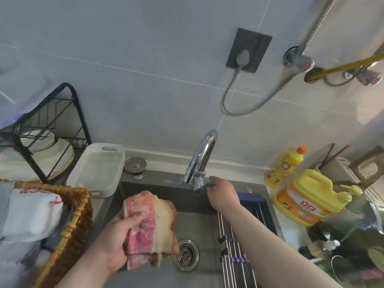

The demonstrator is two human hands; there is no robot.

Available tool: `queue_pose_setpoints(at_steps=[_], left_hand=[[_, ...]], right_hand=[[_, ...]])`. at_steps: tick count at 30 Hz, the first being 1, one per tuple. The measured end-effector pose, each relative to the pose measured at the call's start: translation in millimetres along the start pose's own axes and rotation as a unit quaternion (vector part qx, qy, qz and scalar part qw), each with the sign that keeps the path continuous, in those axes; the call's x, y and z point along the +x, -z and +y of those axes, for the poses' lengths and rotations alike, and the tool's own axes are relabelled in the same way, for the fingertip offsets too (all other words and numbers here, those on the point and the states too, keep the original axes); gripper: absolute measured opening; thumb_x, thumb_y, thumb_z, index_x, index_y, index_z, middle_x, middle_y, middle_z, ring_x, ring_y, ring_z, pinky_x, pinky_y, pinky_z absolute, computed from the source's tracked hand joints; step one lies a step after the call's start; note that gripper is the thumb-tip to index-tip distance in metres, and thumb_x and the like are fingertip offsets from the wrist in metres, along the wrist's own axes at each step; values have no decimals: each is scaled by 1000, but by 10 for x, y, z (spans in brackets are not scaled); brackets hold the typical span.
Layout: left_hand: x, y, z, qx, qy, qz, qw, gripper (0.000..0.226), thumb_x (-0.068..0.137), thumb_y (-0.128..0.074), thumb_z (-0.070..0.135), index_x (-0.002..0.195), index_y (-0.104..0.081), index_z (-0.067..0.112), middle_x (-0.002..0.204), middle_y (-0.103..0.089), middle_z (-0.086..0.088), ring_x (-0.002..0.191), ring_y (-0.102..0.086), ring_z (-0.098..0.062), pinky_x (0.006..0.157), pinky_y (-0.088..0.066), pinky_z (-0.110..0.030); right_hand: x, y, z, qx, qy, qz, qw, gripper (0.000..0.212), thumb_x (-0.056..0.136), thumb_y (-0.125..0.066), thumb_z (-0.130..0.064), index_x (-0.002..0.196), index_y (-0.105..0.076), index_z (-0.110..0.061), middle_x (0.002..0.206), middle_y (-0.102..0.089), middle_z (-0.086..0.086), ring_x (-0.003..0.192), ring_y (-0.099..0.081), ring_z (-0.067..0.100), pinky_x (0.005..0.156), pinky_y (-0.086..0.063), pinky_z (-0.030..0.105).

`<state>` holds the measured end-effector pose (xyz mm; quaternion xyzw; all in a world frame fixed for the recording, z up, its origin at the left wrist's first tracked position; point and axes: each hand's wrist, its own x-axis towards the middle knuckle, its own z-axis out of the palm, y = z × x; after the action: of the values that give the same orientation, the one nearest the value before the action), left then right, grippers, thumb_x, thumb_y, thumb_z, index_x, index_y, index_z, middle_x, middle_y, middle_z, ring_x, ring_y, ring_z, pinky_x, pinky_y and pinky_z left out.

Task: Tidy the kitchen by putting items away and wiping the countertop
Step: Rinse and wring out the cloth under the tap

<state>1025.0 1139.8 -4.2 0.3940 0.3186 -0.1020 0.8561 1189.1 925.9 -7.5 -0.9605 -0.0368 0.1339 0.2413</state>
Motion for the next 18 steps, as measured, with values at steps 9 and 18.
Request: queue_pose_setpoints(at_steps=[9, 18], left_hand=[[258, -40, 200, -4, 4, -52, 999, 44, 79, -61, 9, 123, -54, 12, 104, -70, -28, 92, -67, -51, 77, -52, -65], [299, -53, 264, -6, -4, -67, 998, 43, 79, -62, 11, 121, -57, 11, 107, -70, -26, 93, -68, -48, 83, -50, -65]], right_hand=[[151, -96, 66, -74, 3, 37, 997, 39, 99, -41, -11, 132, -62, -19, 128, -67, 8, 115, -62, 28, 97, -48, 32], [129, -164, 100, -119, 14, 35, 992, 44, 99, -37, -8, 131, -62, -24, 117, -71, 10, 105, -66, 31, 88, -53, 34]])
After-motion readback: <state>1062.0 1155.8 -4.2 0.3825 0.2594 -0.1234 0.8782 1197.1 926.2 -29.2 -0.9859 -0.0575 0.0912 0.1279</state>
